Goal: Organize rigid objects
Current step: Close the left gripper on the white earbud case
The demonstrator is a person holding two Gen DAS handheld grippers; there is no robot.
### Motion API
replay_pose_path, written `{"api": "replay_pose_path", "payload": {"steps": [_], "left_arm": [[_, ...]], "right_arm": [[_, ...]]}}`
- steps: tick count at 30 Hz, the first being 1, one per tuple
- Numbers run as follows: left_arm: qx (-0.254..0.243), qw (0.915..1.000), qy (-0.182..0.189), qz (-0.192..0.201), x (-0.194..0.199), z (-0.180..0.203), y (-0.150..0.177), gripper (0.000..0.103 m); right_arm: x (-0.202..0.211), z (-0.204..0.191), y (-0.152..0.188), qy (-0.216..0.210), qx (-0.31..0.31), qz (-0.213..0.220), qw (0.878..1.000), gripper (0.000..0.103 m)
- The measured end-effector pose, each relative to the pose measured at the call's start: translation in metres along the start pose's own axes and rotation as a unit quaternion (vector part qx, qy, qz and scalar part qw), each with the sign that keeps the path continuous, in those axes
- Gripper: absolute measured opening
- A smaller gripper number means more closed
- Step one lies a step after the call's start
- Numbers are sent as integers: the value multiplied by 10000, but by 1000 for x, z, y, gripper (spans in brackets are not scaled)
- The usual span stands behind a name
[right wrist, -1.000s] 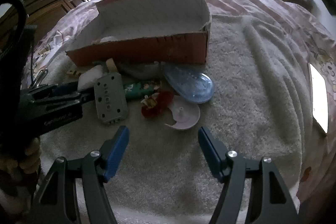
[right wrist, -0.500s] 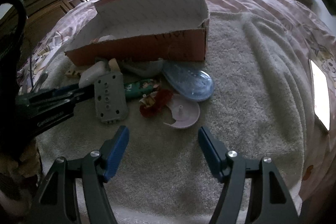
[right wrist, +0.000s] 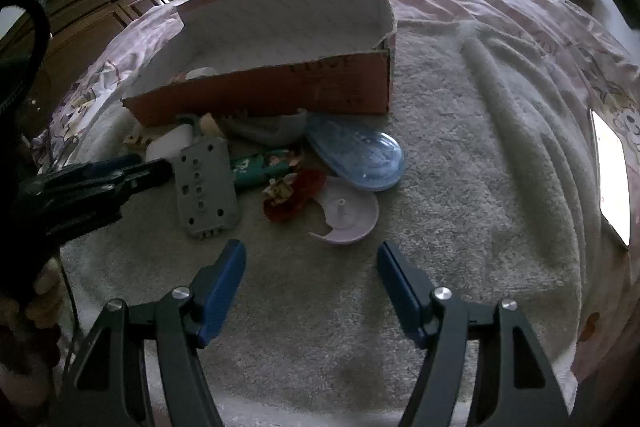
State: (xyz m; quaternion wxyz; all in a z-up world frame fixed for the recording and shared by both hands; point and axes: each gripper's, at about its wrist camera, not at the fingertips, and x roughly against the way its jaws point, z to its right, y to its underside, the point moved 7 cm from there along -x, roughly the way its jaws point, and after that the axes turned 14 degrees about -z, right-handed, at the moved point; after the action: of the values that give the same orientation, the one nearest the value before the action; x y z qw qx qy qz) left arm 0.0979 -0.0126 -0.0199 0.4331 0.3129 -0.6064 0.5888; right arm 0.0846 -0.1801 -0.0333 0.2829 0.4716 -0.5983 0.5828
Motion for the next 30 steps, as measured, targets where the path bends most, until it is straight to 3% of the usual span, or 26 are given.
{"api": "replay_pose_path", "payload": {"steps": [6,14,18,30], "left_arm": [[-48,10000,7,-2,-12,3,-13,57],[56,10000,-73,9,-17,11,-17,54],[-15,9999,-124,15,-14,13,-9,49],[312,9992,-254,19,1,-4,34,49]], "right_arm": [[-1,0,0,-13,-8,-4,10000,72],[0,0,0,-11,-4,-8,10000,72],[0,0,0,-32,-16,-7,10000,72],[6,15,-4,98,-150,55,9998,72]]}}
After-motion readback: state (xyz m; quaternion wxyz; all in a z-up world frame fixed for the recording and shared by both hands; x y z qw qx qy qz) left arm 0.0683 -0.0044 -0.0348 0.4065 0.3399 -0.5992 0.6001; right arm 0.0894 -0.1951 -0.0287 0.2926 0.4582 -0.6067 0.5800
